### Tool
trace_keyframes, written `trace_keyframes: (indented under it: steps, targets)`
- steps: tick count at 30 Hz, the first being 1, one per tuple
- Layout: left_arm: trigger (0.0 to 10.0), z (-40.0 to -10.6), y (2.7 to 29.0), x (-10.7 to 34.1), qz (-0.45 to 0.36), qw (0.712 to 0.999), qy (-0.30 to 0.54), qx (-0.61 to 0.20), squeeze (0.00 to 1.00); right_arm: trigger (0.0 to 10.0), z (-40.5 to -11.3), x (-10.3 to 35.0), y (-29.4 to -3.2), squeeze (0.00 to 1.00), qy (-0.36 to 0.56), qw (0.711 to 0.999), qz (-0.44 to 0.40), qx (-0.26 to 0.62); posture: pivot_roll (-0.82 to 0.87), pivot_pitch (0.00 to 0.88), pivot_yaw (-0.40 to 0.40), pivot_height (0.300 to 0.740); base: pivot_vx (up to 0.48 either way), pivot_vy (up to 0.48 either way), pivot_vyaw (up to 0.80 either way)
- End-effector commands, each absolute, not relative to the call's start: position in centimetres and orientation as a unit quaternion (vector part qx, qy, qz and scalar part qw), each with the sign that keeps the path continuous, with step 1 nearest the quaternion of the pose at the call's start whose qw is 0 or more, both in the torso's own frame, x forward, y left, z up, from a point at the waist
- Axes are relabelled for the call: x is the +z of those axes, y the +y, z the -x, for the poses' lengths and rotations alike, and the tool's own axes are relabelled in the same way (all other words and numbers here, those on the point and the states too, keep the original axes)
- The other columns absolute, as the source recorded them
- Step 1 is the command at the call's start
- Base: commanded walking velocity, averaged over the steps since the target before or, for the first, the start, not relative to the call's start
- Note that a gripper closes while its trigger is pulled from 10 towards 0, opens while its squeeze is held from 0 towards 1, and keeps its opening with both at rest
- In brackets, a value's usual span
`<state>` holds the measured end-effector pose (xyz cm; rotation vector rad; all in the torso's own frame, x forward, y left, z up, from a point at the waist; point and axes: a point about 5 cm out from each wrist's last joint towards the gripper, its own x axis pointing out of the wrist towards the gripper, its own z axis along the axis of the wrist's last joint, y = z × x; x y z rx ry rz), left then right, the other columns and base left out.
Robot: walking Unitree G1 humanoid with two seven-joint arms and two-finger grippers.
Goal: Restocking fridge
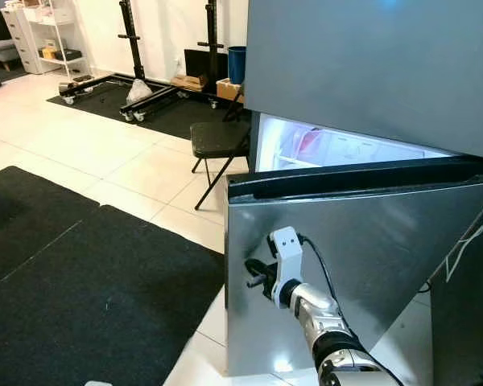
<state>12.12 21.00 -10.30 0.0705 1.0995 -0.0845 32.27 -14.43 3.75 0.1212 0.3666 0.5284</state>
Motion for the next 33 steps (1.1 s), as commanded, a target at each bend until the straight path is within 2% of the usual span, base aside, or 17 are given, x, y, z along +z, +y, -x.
trace_keyframes:
  steps: [1, 4, 7, 13, 15, 20, 26, 28, 31, 32, 33]
  targets:
    - [10.0, -12.1, 20.9, -10.3, -0.032, 0.851, 0.522, -0.042, 0.00, 10.0, -32.2, 3.5, -14.6, 0.00, 0.188, 0.949, -0.057, 0.247, -0.01, 0.000, -0.033, 0.740, 0.000, 0.000, 0.00]
    - [10.0, -12.0, 20.9, -10.4, -0.030, 0.851, 0.523, -0.038, 0.00, 10.0, -32.8, 3.8, -14.4, 0.00, 0.184, 0.959, -0.029, 0.213, -0.01, 0.000, -0.035, 0.740, 0.000, 0.000, 0.00]
    - [10.0, -11.9, 20.9, -10.4, -0.030, 0.851, 0.524, -0.035, 0.00, 10.0, -33.4, 4.4, -15.4, 0.00, 0.169, 0.976, -0.006, 0.140, 0.00, 0.000, -0.036, 0.740, 0.000, 0.000, 0.00]
    - [10.0, -11.8, 21.0, -10.4, -0.030, 0.850, 0.525, -0.034, 0.00, 10.0, -32.7, 3.3, -16.5, 0.00, 0.194, 0.975, 0.003, 0.106, 0.00, 0.000, -0.036, 0.740, 0.000, 0.000, 0.00]
    - [10.0, -11.7, 21.1, -10.4, -0.030, 0.849, 0.526, -0.033, 0.00, 10.0, -31.7, 2.0, -17.1, 0.00, 0.227, 0.969, 0.014, 0.100, 0.00, 0.000, -0.038, 0.740, 0.000, 0.000, 0.00]
    - [10.0, -11.4, 21.5, -10.5, -0.036, 0.845, 0.533, -0.033, 0.00, 10.0, -25.9, -3.5, -19.3, 0.00, 0.358, 0.929, 0.061, 0.078, 0.00, 0.000, -0.039, 0.740, 0.000, 0.000, 0.00]
    - [10.0, -11.2, 21.6, -10.5, -0.039, 0.842, 0.537, -0.036, 0.00, 10.0, -23.2, -5.3, -20.5, 0.00, 0.403, 0.912, 0.054, 0.047, 0.00, 0.000, -0.035, 0.740, 0.000, 0.000, 0.00]
    - [10.0, -11.2, 21.4, -10.5, -0.055, 0.837, 0.542, -0.049, 0.00, 10.0, -20.9, -6.7, -21.1, 0.00, 0.447, 0.889, 0.082, 0.052, 0.00, 0.000, -0.034, 0.740, 0.000, 0.000, 0.00]
    - [10.0, -11.2, 21.2, -10.6, -0.055, 0.837, 0.542, -0.051, 0.00, 10.0, -20.3, -7.0, -21.2, 0.00, 0.456, 0.884, 0.089, 0.053, 0.00, 0.000, -0.034, 0.740, 0.000, 0.000, 0.00]
    - [10.0, -11.4, 20.7, -10.6, -0.054, 0.836, 0.543, -0.054, 0.00, 10.0, -18.6, -7.8, -21.7, 0.00, 0.484, 0.868, 0.097, 0.053, 0.00, 0.000, -0.033, 0.740, 0.000, 0.000, 0.00]
    - [10.0, -11.4, 20.6, -10.6, -0.055, 0.836, 0.543, -0.055, 0.00, 10.0, -18.2, -8.0, -21.8, 0.00, 0.490, 0.864, 0.099, 0.052, 0.00, 0.000, -0.033, 0.740, 0.000, 0.000, 0.00]
